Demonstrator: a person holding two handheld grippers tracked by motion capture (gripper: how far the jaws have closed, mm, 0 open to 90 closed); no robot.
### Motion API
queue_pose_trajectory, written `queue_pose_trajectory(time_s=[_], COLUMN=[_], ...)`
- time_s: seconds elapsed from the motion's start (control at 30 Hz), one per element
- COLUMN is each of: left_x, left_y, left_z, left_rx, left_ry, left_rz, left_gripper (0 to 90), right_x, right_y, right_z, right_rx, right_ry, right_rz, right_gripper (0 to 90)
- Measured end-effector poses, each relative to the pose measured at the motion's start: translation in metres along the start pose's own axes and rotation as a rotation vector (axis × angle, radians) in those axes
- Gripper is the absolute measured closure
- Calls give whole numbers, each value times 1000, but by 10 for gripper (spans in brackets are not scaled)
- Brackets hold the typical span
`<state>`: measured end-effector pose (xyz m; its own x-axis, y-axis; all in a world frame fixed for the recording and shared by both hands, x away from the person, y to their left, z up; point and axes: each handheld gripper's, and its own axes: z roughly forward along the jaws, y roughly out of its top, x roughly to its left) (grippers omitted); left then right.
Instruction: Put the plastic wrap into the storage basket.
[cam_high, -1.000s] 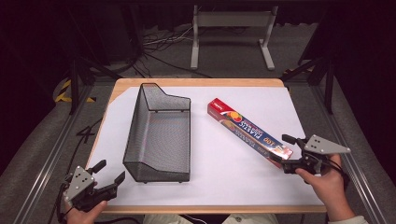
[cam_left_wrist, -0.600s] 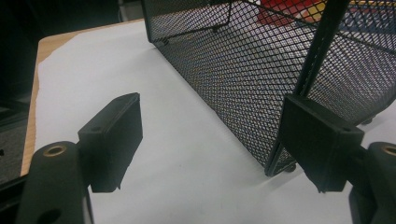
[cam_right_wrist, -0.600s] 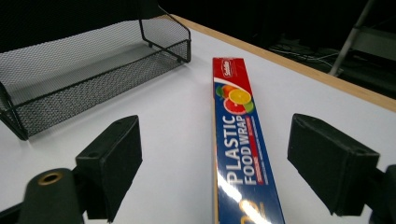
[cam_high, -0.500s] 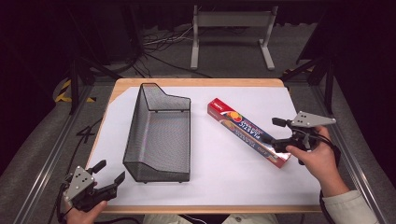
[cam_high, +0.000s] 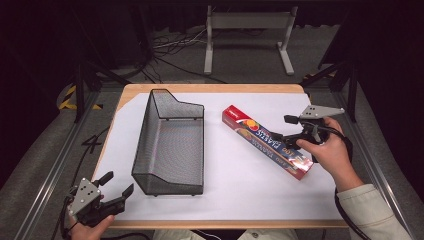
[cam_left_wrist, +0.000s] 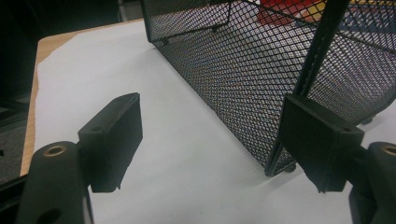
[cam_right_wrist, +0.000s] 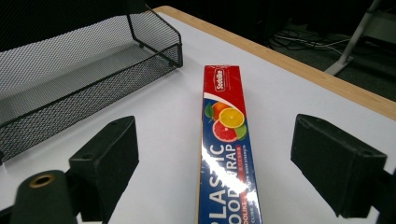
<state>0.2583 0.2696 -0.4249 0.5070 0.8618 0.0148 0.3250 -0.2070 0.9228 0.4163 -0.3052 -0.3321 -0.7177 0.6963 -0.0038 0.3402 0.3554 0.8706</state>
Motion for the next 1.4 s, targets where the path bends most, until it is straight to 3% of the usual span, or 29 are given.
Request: queue_pose_trajectory(time_s=[0.13, 0.27, 0.77, 1.03, 1.13, 1.4], left_x=[0, 0, 0, 1, 1, 1], left_y=[0, -1, -1, -1, -1, -1], left_z=[0, 0, 0, 0, 0, 0], left_rx=[0, 2, 1, 2, 2, 3], left_ry=[-1, -4, -5, -5, -4, -4], left_rz=[-1, -2, -6, -4, -3, -7], left_gripper=[229, 229, 229, 228, 228, 229], right_x=[-7, -10, -16, -19, -18, -16], right_y=[4, 3, -20, -31, -37, -36], right_z=[6, 13, 48, 59, 67, 74], right_rx=[17, 28, 246, 275, 330, 392], right_ry=[-11, 32, -4, -15, -15, -17], right_rz=[32, 88, 65, 69, 67, 43], right_gripper=[146, 152, 128, 128, 150, 149])
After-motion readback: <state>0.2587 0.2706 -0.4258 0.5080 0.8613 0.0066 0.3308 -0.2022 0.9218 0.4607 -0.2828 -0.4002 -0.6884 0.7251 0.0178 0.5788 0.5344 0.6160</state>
